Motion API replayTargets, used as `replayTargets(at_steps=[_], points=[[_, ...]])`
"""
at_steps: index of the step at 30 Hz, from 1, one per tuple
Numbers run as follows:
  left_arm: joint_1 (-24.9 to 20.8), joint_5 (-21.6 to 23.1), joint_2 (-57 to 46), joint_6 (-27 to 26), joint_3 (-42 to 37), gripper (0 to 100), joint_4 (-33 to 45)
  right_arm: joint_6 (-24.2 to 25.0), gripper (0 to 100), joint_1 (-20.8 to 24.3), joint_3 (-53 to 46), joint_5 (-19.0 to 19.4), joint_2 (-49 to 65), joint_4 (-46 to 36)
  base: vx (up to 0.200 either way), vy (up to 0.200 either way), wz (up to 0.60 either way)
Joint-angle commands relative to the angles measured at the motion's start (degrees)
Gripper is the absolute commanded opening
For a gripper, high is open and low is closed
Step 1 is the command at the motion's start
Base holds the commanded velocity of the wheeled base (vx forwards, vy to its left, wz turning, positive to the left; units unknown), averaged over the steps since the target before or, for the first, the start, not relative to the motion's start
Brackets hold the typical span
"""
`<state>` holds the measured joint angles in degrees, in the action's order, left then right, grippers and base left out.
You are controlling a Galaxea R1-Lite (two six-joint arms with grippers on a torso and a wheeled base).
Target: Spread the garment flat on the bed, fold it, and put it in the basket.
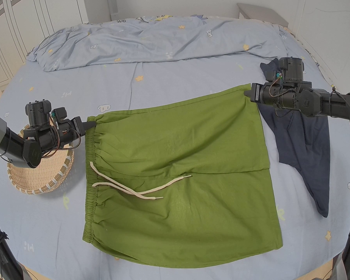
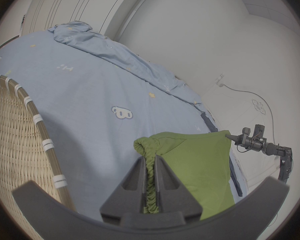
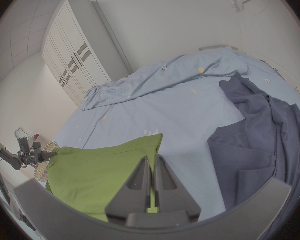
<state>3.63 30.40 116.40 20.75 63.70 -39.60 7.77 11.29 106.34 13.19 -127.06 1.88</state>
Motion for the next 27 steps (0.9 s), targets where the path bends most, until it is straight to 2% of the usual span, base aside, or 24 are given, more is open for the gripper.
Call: replayTargets(at_steps=[1, 18, 27], points=[[0.32, 0.01, 1.03, 0.08, 0.2, 0, -0.48, -0.29, 0, 0.4, 0.54, -0.27, -1.61, 0.14, 0.0, 0.0, 0.0], [0.67, -0.08, 0.32, 0.08, 0.29, 0, -0.66, 0.14, 0, 0.84, -0.08, -0.36, -1.7, 0.67, 0.0, 0.0, 0.0], [1.29, -0.08, 0.32, 0.08, 0.73, 0, -0.66, 0.14, 0, 1.19, 0.98, -1.76, -2.66, 2.25, 0.0, 0.0, 0.0]])
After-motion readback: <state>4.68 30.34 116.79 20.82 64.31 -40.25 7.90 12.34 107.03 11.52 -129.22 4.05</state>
